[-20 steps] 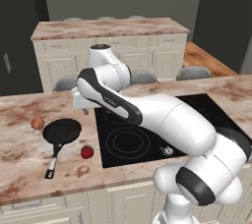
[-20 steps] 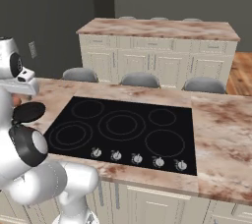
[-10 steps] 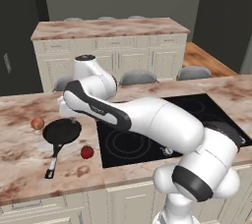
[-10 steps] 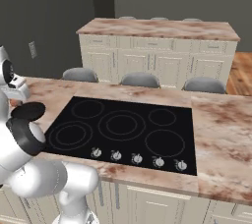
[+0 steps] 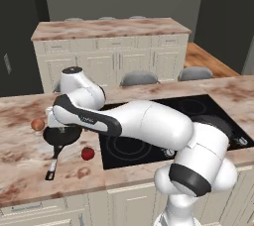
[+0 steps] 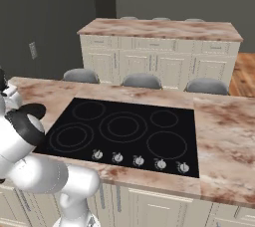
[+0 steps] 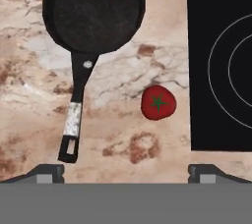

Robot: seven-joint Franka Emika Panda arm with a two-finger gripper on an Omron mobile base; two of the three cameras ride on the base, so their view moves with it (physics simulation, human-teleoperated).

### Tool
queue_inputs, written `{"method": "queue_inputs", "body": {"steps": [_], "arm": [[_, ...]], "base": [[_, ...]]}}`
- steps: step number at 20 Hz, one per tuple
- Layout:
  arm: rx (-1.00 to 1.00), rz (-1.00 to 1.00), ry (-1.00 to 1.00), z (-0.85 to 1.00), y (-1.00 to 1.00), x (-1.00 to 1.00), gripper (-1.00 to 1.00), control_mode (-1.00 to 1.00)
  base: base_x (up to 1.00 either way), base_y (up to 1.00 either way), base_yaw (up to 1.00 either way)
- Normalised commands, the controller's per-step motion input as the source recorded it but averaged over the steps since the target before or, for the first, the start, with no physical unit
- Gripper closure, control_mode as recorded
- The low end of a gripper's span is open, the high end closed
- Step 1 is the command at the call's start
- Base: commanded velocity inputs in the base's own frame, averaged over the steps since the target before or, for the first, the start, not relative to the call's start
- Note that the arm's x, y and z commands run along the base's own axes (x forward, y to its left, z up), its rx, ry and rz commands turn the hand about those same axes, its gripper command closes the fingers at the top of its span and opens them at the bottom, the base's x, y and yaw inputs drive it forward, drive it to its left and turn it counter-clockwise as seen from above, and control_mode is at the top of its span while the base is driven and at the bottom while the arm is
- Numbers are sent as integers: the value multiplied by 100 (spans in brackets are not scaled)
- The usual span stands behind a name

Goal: Place the pan on the rear left burner on the stove. Then place the tomato and the onion in the pan and turn on the rear left burner.

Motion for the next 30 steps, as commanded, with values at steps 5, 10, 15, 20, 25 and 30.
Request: {"method": "queue_inputs", "body": {"steps": [5, 10, 15, 20, 25, 30], "arm": [[0, -2, 0, -26, 25, 0, -100, -100], [0, -1, 0, -26, 11, 0, -100, -100], [0, -1, 1, -28, 3, 0, -100, -100], [0, -1, 0, -33, 5, 0, -100, -100], [0, -1, 1, -32, 14, 0, -100, -100], [0, -1, 5, -27, 23, 1, -100, -100]], "base": [[0, 0, 0], [0, 0, 0], [0, 0, 0], [0, 0, 0], [0, 0, 0], [0, 0, 0]]}}
